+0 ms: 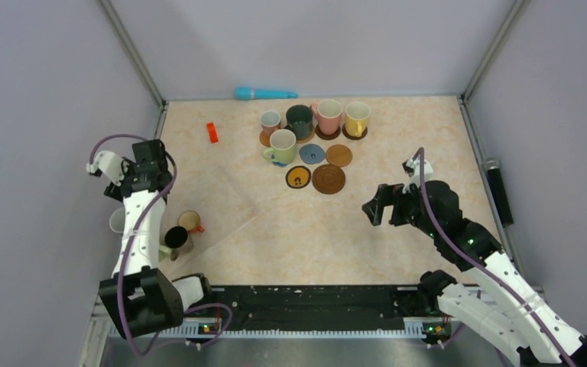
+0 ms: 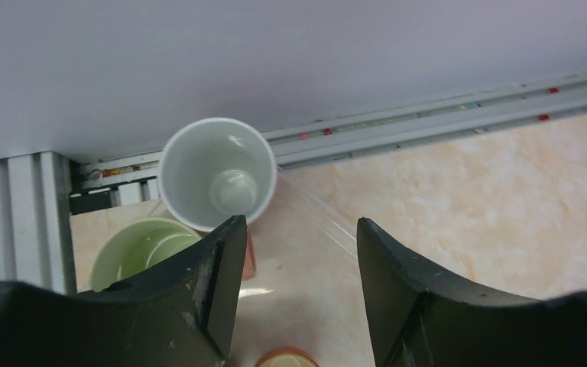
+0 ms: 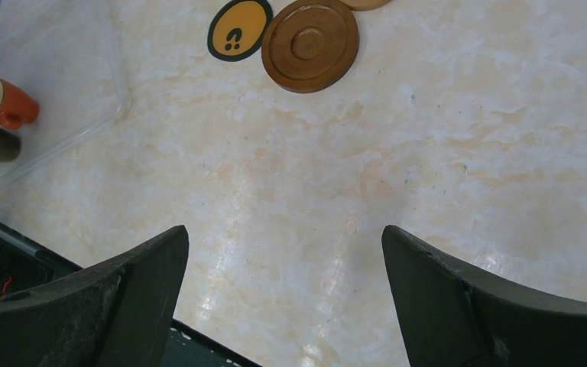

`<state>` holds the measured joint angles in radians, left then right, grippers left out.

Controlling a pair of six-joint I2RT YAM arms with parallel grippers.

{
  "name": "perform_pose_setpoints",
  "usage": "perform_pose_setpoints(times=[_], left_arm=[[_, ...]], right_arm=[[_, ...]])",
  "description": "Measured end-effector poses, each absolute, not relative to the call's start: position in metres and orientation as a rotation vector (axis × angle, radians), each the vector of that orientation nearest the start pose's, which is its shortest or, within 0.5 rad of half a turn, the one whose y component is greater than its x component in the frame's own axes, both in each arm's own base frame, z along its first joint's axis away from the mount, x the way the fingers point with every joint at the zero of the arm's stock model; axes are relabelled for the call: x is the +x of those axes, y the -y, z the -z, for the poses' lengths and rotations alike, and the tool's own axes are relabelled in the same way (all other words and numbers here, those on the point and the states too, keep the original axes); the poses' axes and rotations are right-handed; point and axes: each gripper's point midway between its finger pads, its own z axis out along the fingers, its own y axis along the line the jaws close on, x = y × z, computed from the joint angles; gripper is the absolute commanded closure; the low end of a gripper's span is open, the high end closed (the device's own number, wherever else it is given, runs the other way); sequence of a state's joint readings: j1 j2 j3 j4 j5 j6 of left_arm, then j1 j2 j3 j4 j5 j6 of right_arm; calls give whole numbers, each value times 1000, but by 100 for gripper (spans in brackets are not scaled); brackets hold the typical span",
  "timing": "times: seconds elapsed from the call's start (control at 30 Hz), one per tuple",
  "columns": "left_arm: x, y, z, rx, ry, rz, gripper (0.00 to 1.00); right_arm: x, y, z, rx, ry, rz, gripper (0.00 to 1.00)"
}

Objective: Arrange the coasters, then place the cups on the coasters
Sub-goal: Pick up the cup from the tray.

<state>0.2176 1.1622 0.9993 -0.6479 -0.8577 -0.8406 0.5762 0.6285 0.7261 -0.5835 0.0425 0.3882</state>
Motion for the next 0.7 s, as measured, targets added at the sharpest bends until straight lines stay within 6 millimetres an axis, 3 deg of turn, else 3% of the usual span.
perform_pose_setpoints(times=[0.23, 0.7], left_arm=[[243, -199, -187, -1505, -1592, -697, 39], [241, -209, -127, -1626, -1738, -670, 41]], right_arm=[[202, -143, -202, -175, -2093, -557, 4], [200, -143, -205, -176, -2081, -567, 4]])
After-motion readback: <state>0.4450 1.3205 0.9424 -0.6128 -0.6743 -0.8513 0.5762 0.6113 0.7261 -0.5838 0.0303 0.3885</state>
